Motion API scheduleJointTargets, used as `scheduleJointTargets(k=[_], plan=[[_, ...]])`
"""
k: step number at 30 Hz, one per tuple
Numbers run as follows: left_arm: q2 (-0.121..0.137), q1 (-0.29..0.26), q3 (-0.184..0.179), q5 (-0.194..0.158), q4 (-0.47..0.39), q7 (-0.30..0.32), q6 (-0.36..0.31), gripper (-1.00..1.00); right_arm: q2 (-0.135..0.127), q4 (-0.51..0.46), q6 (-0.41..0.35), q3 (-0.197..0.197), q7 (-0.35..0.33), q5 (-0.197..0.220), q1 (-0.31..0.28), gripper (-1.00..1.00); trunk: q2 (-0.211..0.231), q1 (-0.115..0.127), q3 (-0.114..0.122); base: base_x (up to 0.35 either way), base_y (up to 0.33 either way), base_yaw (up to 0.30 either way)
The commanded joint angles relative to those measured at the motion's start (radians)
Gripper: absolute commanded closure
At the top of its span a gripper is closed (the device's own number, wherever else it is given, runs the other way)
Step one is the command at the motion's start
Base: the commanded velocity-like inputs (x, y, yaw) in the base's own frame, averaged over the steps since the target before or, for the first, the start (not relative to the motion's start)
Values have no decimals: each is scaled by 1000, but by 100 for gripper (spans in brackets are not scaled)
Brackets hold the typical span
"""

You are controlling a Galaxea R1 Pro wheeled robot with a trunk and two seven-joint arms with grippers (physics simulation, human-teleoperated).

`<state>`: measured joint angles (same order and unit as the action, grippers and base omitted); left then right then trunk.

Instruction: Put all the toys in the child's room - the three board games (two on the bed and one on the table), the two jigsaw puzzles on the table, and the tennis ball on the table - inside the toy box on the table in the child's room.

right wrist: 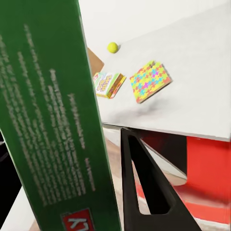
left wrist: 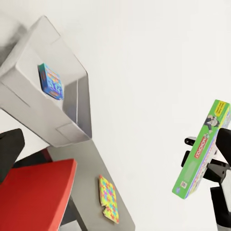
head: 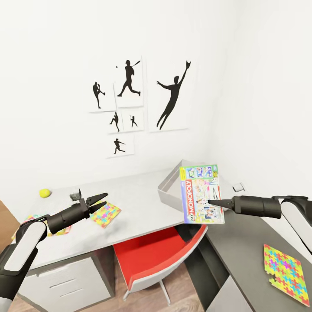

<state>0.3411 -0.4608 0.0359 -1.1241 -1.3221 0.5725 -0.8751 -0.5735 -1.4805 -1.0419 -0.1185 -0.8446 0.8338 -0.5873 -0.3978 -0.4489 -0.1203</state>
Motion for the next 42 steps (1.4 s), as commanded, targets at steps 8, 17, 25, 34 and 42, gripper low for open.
scheduleJointTargets(k=[8, 17, 25, 34, 42], plan=[[0, -1, 1, 1, -6, -1, -5, -100, 2, 1, -5, -2, -4, 3, -2, 100, -2, -1, -2, 132, 49, 0], [1, 19, 15, 1, -36, -1, -4, -100, -1, 2, -5, 0, -4, 4, -2, 100, -2, -1, -2, 19, 7, 0], [1, 33, 46, -8, -48, -16, -9, -100, -1, 2, -5, 0, -4, 4, -2, 100, -2, -1, -2, 2, 1, 0], [1, 35, 52, -9, -50, -26, -10, -100, 1, 7, -5, -2, -1, 2, -2, 100, -2, -1, -2, 0, 0, 133], [1, 36, 53, -5, -51, -29, -9, -100, 2, 9, -5, -2, -1, -13, -2, 100, -2, -1, -2, 0, 0, 275]])
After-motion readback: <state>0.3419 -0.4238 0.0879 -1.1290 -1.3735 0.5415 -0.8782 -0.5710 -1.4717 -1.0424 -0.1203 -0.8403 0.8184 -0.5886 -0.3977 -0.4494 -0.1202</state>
